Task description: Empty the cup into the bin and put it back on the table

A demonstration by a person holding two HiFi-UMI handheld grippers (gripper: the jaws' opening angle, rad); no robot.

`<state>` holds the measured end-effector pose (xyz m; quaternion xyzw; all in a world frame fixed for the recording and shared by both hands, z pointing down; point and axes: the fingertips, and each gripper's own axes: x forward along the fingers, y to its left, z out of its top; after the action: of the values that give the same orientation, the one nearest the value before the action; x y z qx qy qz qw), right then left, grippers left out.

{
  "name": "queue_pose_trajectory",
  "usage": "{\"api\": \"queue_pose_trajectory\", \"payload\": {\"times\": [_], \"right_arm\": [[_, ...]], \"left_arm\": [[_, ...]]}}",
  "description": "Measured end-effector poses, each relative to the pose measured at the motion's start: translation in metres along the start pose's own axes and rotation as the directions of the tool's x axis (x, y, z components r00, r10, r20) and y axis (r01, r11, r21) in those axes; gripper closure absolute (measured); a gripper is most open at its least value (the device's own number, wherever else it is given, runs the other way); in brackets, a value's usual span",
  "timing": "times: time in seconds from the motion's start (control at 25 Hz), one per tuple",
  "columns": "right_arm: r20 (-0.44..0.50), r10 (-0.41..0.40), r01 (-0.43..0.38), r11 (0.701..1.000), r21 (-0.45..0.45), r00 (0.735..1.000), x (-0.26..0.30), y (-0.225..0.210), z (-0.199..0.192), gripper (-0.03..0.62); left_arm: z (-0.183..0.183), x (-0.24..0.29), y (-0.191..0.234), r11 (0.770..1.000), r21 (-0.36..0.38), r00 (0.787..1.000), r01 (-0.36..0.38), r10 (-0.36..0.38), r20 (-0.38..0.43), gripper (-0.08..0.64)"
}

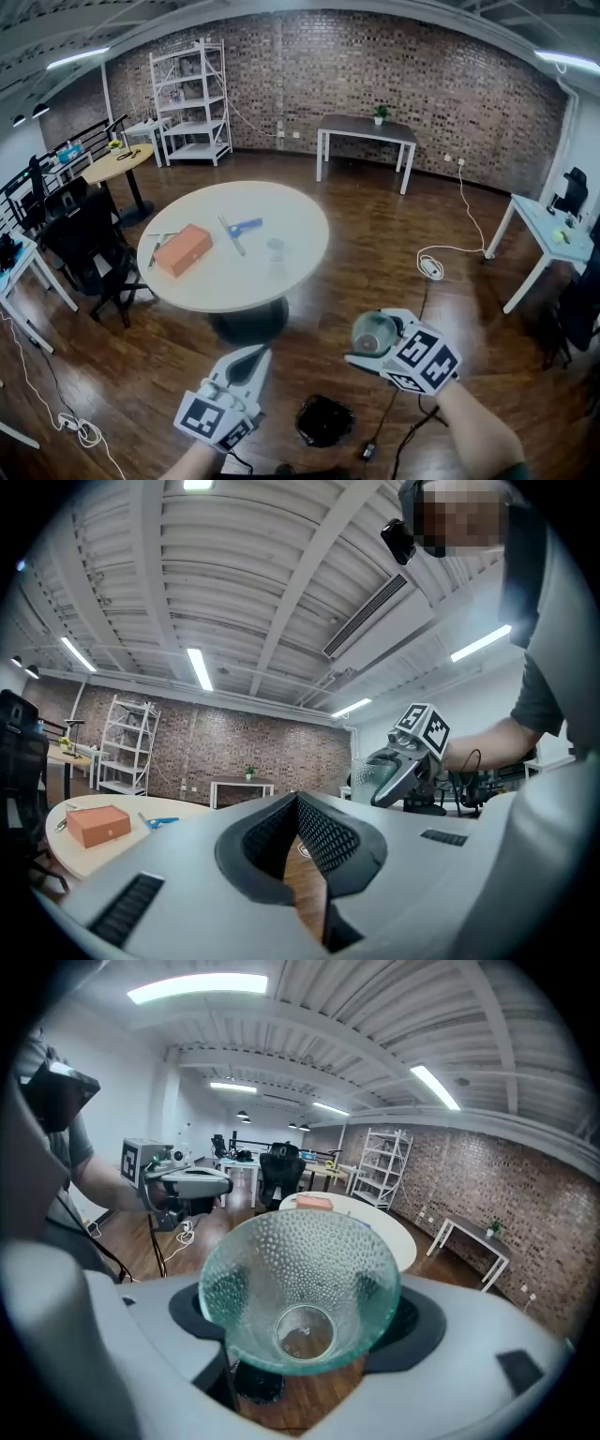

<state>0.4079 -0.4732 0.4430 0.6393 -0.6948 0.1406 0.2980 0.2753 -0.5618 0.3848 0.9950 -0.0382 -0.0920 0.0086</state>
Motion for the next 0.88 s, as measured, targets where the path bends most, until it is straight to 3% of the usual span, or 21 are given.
{"api": "queue_pose_trajectory", "payload": {"times": [0.24, 0.44, 0.6, 0.88], "right_arm": [[0.033, -0.043, 0.044, 0.999, -0.020, 0.999, 0.014, 0.019, 0.010, 0.195], [0.061, -0.040, 0.039, 0.999, 0.015, 0.997, 0.030, 0.029, 0.011, 0.195], [0.061, -0.074, 0.080, 0.991, -0.107, 0.995, 0.032, 0.033, 0.011, 0.195], [0.120, 0.070, -0.053, 0.989, -0.138, 0.990, 0.035, 0.034, 0.011, 0.195]], "left_arm": [[-0.006, -0.007, 0.019, 1.000, -0.014, 1.000, 0.017, -0.017, -0.001, 0.555], [-0.010, -0.011, 0.033, 1.000, -0.025, 1.000, 0.002, -0.002, -0.009, 0.555], [-0.010, -0.014, 0.030, 0.999, -0.023, 0.999, -0.032, 0.031, -0.023, 0.555], [-0.008, -0.016, 0.023, 0.983, 0.012, 0.982, -0.183, 0.183, -0.042, 0.555]]}}
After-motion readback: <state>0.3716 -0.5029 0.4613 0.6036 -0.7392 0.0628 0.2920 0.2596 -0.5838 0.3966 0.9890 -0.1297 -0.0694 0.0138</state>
